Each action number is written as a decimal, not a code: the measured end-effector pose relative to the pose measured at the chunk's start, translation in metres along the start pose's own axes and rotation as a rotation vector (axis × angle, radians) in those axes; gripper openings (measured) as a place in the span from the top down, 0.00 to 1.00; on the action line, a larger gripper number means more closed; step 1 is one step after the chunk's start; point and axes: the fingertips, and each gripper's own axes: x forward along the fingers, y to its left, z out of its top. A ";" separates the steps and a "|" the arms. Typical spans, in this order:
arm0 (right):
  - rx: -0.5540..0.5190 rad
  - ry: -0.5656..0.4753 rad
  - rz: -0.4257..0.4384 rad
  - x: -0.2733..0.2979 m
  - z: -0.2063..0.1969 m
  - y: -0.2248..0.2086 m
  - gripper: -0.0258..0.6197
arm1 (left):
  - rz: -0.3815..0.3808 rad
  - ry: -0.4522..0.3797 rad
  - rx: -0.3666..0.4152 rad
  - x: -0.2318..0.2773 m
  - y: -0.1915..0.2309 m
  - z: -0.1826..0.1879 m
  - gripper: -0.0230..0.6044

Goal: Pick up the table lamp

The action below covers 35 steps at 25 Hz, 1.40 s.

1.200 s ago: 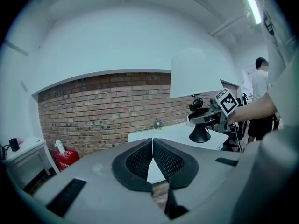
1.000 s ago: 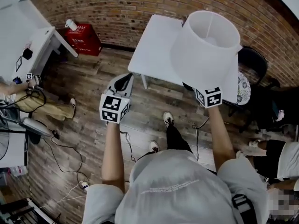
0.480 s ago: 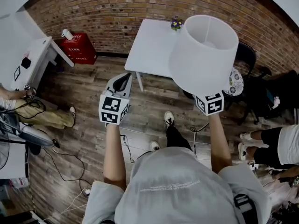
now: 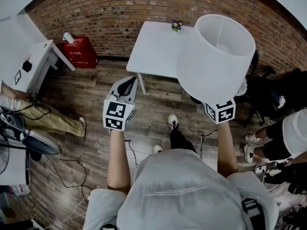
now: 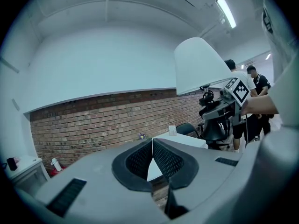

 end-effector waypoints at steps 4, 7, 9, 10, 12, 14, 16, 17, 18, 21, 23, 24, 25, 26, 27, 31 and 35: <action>0.003 -0.002 -0.009 -0.010 0.000 0.003 0.77 | -0.011 -0.009 0.010 -0.005 -0.012 0.004 0.94; 0.002 -0.015 -0.010 -0.013 0.004 0.004 0.77 | -0.015 -0.015 0.026 -0.005 -0.015 0.010 0.94; 0.003 -0.022 -0.011 -0.012 0.007 0.003 0.77 | -0.016 -0.017 0.031 -0.004 -0.014 0.013 0.94; 0.004 -0.024 -0.012 -0.012 0.008 0.003 0.77 | -0.016 -0.017 0.032 -0.004 -0.014 0.013 0.94; 0.002 -0.022 -0.014 -0.013 0.007 0.003 0.77 | -0.013 -0.017 0.031 -0.005 -0.014 0.012 0.94; 0.000 -0.019 -0.013 -0.013 0.006 0.003 0.77 | -0.006 -0.018 0.028 -0.005 -0.013 0.011 0.94; 0.001 -0.020 -0.007 -0.013 0.005 0.003 0.77 | 0.001 -0.015 0.027 -0.005 -0.011 0.010 0.94; 0.003 -0.021 -0.003 -0.012 0.005 0.004 0.77 | 0.002 -0.012 0.027 -0.005 -0.010 0.009 0.94; 0.004 -0.022 0.000 -0.011 0.004 0.004 0.77 | 0.004 -0.008 0.026 -0.006 -0.010 0.008 0.94; 0.003 -0.024 0.000 -0.011 0.004 0.004 0.77 | 0.007 -0.002 0.025 -0.006 -0.008 0.006 0.94; 0.000 -0.028 0.000 -0.011 0.004 0.004 0.77 | 0.006 -0.004 0.025 -0.006 -0.009 0.007 0.94; -0.001 -0.029 0.001 -0.012 0.004 0.004 0.77 | 0.006 -0.007 0.023 -0.006 -0.009 0.007 0.94; 0.000 -0.031 0.005 -0.012 0.004 0.003 0.77 | 0.004 -0.009 0.019 -0.006 -0.009 0.007 0.94; 0.003 -0.032 0.010 -0.012 0.004 0.003 0.77 | 0.002 -0.011 0.013 -0.006 -0.009 0.007 0.94; 0.007 -0.034 0.015 -0.011 0.004 0.003 0.77 | -0.001 -0.012 0.008 -0.005 -0.009 0.007 0.94; 0.018 -0.037 0.014 -0.009 0.002 0.002 0.77 | -0.010 -0.009 0.003 0.000 -0.010 0.004 0.94; 0.008 -0.035 0.004 -0.011 0.001 0.000 0.77 | -0.017 -0.009 -0.002 0.002 -0.013 0.003 0.94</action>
